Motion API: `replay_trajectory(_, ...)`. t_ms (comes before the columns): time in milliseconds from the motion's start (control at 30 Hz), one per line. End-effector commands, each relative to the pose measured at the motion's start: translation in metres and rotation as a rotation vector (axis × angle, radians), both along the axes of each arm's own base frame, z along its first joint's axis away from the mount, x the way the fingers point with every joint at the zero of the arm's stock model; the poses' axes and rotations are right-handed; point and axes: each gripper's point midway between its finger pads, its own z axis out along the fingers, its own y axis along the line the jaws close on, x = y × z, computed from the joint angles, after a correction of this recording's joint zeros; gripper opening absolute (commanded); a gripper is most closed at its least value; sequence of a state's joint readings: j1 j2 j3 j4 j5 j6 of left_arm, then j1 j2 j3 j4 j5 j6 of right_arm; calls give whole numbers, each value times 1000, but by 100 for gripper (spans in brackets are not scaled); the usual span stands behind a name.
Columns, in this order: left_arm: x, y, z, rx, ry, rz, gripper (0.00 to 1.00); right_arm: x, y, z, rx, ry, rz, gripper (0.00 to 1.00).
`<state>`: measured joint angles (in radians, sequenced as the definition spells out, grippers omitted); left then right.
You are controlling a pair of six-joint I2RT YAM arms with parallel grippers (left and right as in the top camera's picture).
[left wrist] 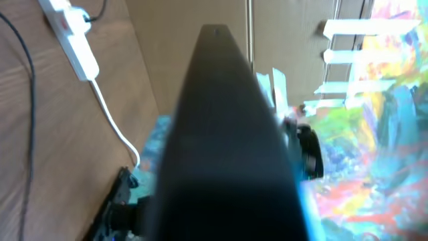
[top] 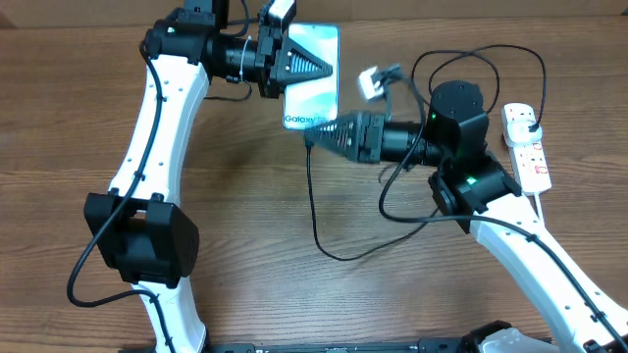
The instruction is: Plug charger to phone and switch on socket
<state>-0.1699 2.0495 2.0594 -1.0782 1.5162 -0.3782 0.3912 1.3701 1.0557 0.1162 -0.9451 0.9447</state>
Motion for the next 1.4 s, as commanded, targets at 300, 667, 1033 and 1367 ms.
replay_trajectory(300, -14, -11, 18, -70, -81, -64, 4, -22, -2, 10, 14, -56, 151, 82)
replay_trajectory(667, -10, -12, 17, -54, -79, -55, 4, -33, 2, -10, -35, -15, 187, 55)
replay_trajectory(1033, -11, -13, 18, -54, -61, -58, 4, -23, 5, -11, -55, -44, 125, 25)
replay_trajectory(1367, -11, -13, 18, -54, -60, -58, 4, -15, 4, -13, -67, -50, 79, 12)
